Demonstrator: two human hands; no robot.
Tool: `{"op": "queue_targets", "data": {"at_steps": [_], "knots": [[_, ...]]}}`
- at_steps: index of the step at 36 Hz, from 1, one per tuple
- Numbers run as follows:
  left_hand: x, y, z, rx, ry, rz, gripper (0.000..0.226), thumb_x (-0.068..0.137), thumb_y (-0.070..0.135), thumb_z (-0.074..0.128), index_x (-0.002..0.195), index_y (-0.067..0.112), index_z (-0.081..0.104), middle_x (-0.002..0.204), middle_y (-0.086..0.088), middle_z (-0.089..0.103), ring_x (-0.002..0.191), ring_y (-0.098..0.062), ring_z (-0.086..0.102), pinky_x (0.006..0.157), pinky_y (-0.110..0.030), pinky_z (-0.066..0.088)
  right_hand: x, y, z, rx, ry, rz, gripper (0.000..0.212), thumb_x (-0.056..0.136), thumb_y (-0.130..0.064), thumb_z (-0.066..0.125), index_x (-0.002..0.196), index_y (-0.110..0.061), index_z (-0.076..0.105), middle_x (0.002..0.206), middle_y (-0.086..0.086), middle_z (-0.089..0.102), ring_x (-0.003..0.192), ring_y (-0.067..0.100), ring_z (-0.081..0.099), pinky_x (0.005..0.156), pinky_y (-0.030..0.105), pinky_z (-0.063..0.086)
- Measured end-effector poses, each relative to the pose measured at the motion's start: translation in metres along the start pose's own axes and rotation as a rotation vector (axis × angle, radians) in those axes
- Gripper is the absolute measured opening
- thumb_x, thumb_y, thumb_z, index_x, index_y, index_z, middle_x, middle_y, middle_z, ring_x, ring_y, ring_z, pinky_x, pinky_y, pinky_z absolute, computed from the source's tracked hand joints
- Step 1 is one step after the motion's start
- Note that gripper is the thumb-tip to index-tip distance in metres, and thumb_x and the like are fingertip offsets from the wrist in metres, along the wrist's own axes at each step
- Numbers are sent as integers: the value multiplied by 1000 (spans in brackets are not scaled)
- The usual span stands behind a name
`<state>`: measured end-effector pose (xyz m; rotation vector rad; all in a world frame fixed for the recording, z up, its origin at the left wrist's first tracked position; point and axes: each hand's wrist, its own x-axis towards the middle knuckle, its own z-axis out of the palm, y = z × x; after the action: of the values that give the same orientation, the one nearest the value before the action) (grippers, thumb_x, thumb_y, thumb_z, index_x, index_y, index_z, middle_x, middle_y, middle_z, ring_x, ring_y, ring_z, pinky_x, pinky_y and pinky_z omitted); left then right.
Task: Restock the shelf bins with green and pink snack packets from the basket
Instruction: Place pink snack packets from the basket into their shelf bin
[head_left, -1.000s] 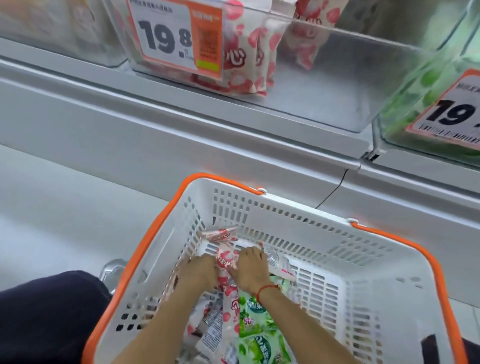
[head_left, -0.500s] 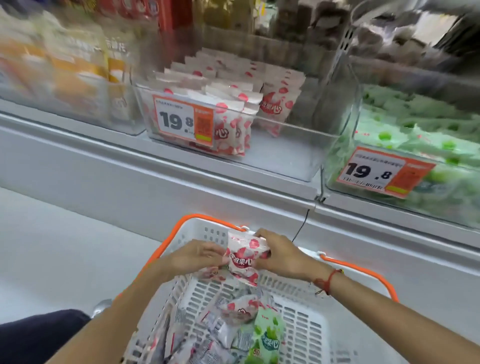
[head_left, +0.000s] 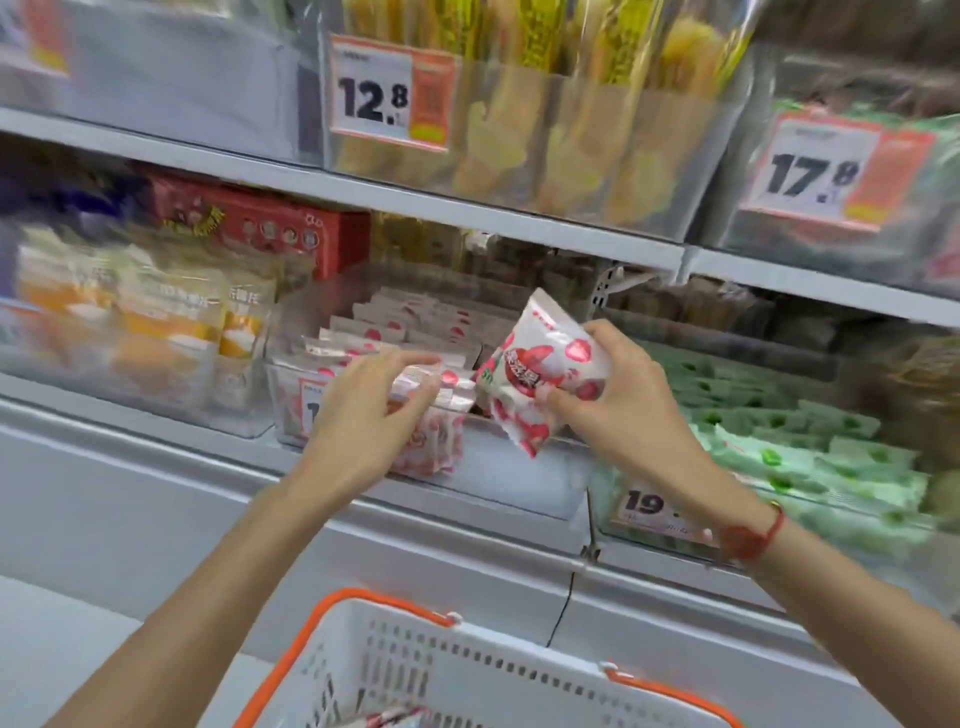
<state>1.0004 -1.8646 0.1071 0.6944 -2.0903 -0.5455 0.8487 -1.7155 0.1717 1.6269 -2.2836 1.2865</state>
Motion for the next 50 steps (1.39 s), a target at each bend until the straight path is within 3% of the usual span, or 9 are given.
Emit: {"op": "queue_targets", "data": {"at_steps": [2, 5, 10, 13, 18, 23, 40, 44, 50], "knots": [[7, -14, 7, 254, -96, 44, 42, 96, 51, 37, 130, 32, 53, 130, 13, 53, 126, -11, 40, 104, -28, 22, 20, 2, 5, -42, 25, 46, 25, 79, -15, 66, 99, -17, 50, 88, -3, 66, 81, 19, 63, 74, 39, 52], [7, -27, 17, 403, -141, 78, 73, 85, 62, 5, 137, 32, 45, 140, 14, 45, 132, -8, 31, 107, -25, 10, 49, 10, 22, -220, -22, 105, 24, 82, -16, 57, 101, -17, 42, 95, 7, 61, 88, 34, 59, 74, 43, 51], [6, -34, 21, 408, -94, 104, 70, 88, 58, 4, 134, 30, 48, 136, 14, 45, 129, -7, 33, 106, -23, 7, 96, 33, 54, -432, -242, 268, 18, 84, -14, 57, 101, -11, 52, 101, 10, 57, 99, 34, 55, 71, 33, 45], [5, -33, 22, 390, -86, 110, 69, 89, 59, 4, 135, 31, 46, 136, 14, 44, 129, -7, 32, 106, -22, 5, 119, 51, 77, -342, -410, 303, 14, 82, -11, 61, 95, -12, 56, 91, 3, 58, 89, 24, 57, 51, 21, 49], [7, -35, 18, 374, -119, 124, 74, 84, 63, -3, 141, 35, 37, 139, 18, 37, 131, -3, 23, 106, -19, -1, 132, 77, 91, -494, -305, 159, 47, 73, -15, 71, 118, -20, 55, 116, 8, 60, 103, 27, 59, 87, 38, 54], [7, -37, 21, 381, -97, 111, 69, 87, 61, 2, 138, 34, 39, 138, 16, 38, 131, -5, 26, 107, -20, 0, 127, 76, 89, -766, -86, -117, 55, 76, -14, 71, 125, -20, 48, 134, 10, 40, 119, 31, 43, 91, 40, 47], [5, -35, 19, 333, -131, 110, 68, 89, 62, 7, 139, 30, 40, 142, 11, 37, 133, -8, 25, 110, -23, 2, 111, 55, 71, -534, -279, 108, 52, 86, -11, 61, 134, -12, 42, 129, 15, 45, 117, 35, 51, 95, 39, 47], [-2, -25, 16, 131, 11, 103, 38, 99, 38, 44, 134, 25, 49, 138, 9, 45, 130, -8, 31, 112, -27, 17, 85, 43, 51, -536, -211, 76, 49, 85, -10, 62, 131, -11, 45, 130, 17, 42, 118, 38, 47, 93, 42, 45], [-43, -13, 20, 30, 249, 39, 25, 94, 28, 55, 117, 23, 60, 116, 13, 58, 110, -6, 43, 94, -26, 34, 23, 30, 40, -317, -28, -146, 36, 81, -7, 64, 112, -22, 57, 106, -2, 49, 89, 15, 50, 72, 25, 35]]}}
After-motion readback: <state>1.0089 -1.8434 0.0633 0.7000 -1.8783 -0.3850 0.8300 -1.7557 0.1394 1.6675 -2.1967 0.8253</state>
